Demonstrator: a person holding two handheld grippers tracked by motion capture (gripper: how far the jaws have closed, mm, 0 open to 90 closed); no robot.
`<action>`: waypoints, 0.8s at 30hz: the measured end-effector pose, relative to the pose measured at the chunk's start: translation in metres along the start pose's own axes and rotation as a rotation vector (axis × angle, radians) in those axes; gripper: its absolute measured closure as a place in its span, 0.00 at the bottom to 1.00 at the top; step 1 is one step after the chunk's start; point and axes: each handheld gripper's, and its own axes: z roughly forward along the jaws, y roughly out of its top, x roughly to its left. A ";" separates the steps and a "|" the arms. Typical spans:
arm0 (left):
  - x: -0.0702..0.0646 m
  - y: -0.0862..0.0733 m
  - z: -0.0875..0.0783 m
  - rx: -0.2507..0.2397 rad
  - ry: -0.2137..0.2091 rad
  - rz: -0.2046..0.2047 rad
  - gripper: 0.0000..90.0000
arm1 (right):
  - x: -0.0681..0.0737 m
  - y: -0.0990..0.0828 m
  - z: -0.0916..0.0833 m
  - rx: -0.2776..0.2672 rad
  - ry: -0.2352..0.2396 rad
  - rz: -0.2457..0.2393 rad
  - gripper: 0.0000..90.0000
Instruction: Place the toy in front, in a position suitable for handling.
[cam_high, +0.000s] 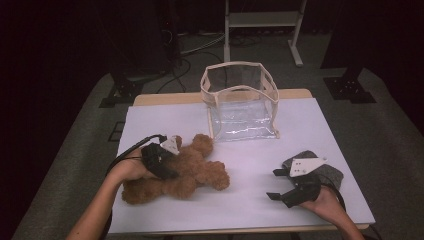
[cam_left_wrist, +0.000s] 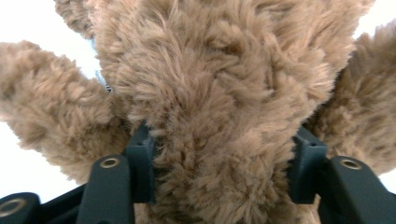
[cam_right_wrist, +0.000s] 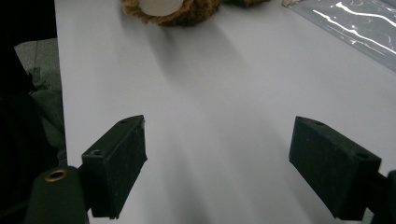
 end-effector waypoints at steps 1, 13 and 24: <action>-0.003 -0.001 -0.003 -0.005 0.020 0.013 0.53 | 0.001 0.001 -0.001 -0.007 0.000 -0.004 0.19; -0.017 -0.001 -0.018 -0.030 0.071 0.061 0.63 | -0.001 0.001 -0.006 -0.036 -0.018 0.006 0.19; -0.031 0.008 -0.037 -0.082 0.063 0.091 0.64 | -0.004 0.000 -0.011 -0.039 -0.034 0.013 0.19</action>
